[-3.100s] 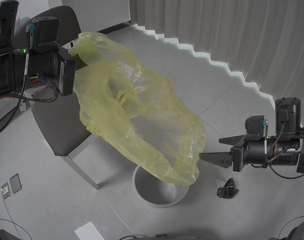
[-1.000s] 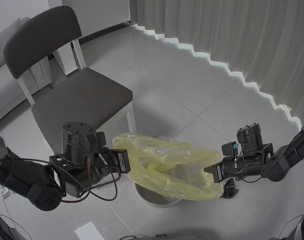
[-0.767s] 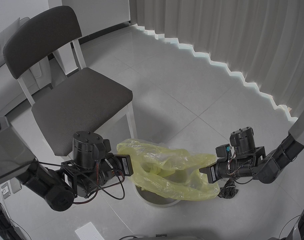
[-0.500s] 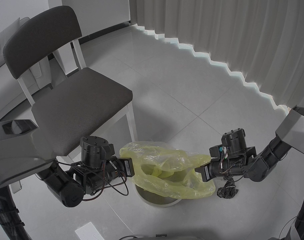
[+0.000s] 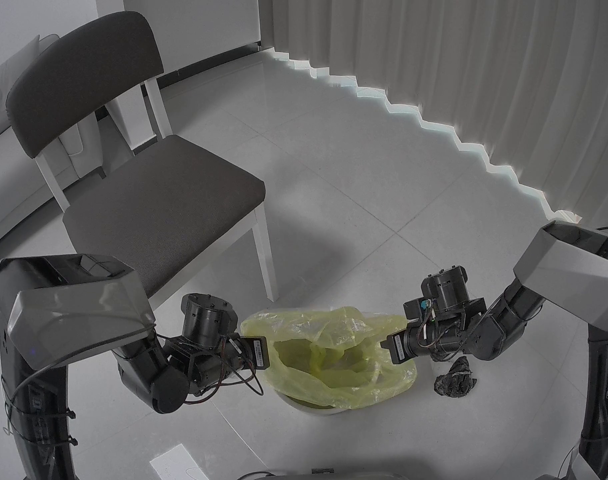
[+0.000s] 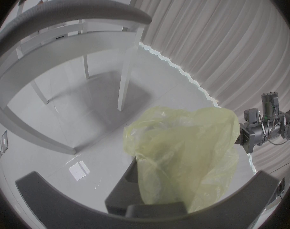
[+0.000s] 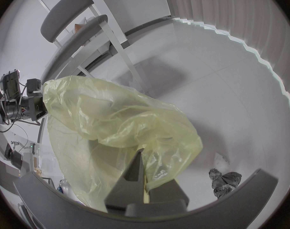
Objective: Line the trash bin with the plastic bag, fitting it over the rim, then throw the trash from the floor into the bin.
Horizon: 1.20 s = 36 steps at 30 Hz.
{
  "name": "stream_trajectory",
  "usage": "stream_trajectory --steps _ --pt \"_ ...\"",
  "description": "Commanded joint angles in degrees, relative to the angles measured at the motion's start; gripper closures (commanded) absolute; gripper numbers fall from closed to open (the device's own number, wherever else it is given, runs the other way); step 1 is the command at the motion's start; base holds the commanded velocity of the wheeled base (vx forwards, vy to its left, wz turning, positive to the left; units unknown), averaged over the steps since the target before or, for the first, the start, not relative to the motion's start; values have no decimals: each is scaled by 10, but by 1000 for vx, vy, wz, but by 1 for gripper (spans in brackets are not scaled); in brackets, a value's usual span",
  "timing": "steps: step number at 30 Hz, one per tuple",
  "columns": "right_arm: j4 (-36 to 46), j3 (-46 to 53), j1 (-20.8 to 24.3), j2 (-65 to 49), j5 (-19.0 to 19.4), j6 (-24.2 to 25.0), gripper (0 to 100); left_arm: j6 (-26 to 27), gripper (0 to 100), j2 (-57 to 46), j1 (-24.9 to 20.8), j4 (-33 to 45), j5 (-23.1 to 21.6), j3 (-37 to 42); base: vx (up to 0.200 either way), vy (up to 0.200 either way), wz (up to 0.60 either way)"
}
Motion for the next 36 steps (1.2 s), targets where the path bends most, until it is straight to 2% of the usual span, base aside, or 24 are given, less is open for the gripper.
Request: stream_trajectory --steps 1,9,17,27,36 --pt "9 23 -3 4 0 0 100 -1 100 -11 -1 1 0 45 0 0 0" --pt "51 47 3 -51 0 -4 100 -5 100 -74 8 0 -23 121 0 0 0" --pt "78 55 7 -61 -2 -12 100 -4 100 -64 2 -5 -23 133 0 0 0" --pt "74 8 2 9 -2 -13 100 1 100 39 19 -30 -16 85 0 0 0" --pt "82 -97 -8 78 -2 -12 100 5 100 98 60 -24 -22 -4 0 0 0"
